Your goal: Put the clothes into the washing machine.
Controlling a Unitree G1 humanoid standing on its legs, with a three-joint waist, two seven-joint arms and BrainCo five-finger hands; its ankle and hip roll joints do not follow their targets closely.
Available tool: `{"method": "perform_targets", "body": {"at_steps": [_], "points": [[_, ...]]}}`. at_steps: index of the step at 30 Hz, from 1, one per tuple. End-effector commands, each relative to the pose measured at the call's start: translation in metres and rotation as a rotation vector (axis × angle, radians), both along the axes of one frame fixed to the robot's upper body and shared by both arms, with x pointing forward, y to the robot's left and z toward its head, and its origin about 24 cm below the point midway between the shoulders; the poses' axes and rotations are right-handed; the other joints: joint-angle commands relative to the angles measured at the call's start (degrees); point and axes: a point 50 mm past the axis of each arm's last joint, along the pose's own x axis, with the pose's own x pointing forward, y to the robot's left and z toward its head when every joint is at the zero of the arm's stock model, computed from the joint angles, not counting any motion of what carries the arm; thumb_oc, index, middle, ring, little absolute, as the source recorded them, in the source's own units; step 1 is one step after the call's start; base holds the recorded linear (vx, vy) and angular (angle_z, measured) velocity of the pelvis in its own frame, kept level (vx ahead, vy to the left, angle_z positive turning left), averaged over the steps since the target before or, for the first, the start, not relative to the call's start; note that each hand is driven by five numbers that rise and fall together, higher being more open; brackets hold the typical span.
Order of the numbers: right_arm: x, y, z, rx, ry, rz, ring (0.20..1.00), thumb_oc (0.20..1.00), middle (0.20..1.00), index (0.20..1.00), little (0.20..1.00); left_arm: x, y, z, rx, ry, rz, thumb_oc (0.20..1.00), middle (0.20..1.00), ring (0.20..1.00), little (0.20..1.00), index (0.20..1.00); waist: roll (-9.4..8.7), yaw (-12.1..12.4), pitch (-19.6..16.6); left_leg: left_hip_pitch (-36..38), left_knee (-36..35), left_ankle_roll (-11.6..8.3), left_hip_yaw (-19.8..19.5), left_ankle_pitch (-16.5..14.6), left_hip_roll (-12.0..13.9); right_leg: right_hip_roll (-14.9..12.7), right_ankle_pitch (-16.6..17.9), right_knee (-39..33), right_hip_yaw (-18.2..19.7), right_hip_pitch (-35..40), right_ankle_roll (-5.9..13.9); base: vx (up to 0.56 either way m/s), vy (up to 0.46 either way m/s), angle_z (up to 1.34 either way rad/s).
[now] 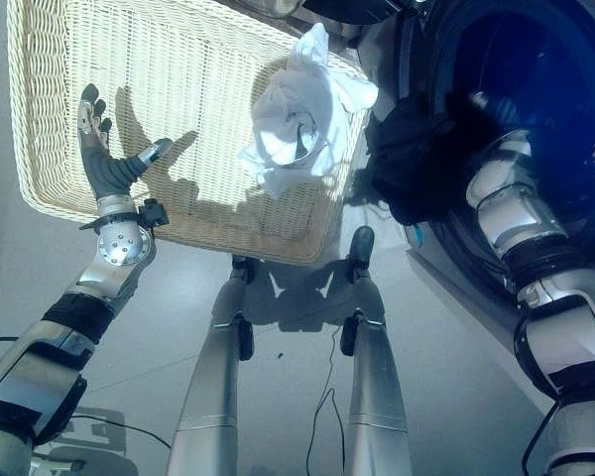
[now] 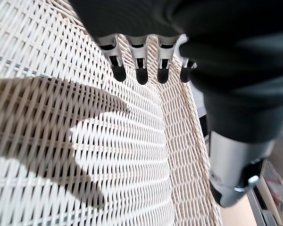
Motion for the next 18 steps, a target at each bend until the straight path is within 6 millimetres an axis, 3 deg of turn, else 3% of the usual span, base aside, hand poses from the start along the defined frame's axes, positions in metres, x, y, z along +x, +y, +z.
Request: {"method": "perform_targets", "body": {"at_steps": [1, 9, 14, 18], "points": [[-0.005, 0.011, 0.001, -0.23, 0.019, 0.037, 1.0, 1.0, 1.0, 1.0, 1.0, -0.006, -0.003, 0.012, -0.051, -0.11, 0.014, 1.0, 1.0, 1.0, 1.0, 1.0, 2.22, -1.1, -1.4, 0.3, 3.7, 1.86, -0.5, -5.3, -1.4, 3.0, -2.3, 2.6, -4.0, 1.5, 2.17, 0.0, 0.0, 0.0], [0.002, 0.038, -0.042, -0.466, 0.211, 0.165, 1.0, 1.0, 1.0, 1.0, 1.0, -0.007, -0.005, 0.013, -0.055, -0.125, 0.016, 1.0, 1.0, 1.0, 1.0, 1.0, 1.99, -1.6, -1.4, -0.1, 3.5, 1.38, -0.1, -4.7, -1.2, 3.3, -2.4, 2.8, -3.7, 0.9, 2.27, 0.0, 0.0, 0.0], [0.003, 0.039, -0.055, -0.492, 0.251, 0.184, 1.0, 1.0, 1.0, 1.0, 1.0, -0.007, -0.007, 0.01, -0.056, -0.124, 0.017, 1.0, 1.0, 1.0, 1.0, 1.0, 2.01, -1.7, -1.4, -0.2, 3.5, 1.26, 0.0, -4.5, -1.2, 3.3, -2.3, 3.0, -3.6, 0.7, 2.31, 0.0, 0.0, 0.0], [0.009, 0.045, -0.071, -0.645, 0.35, 0.186, 1.0, 1.0, 1.0, 1.0, 1.0, -0.006, -0.008, 0.015, -0.057, -0.129, 0.014, 1.0, 1.0, 1.0, 1.0, 1.0, 2.03, -1.5, -1.4, -0.7, 3.3, 0.98, -0.2, -4.1, -1.3, 3.3, -2.1, 2.8, -3.7, 0.3, 2.4, 0.0, 0.0, 0.0]]}}
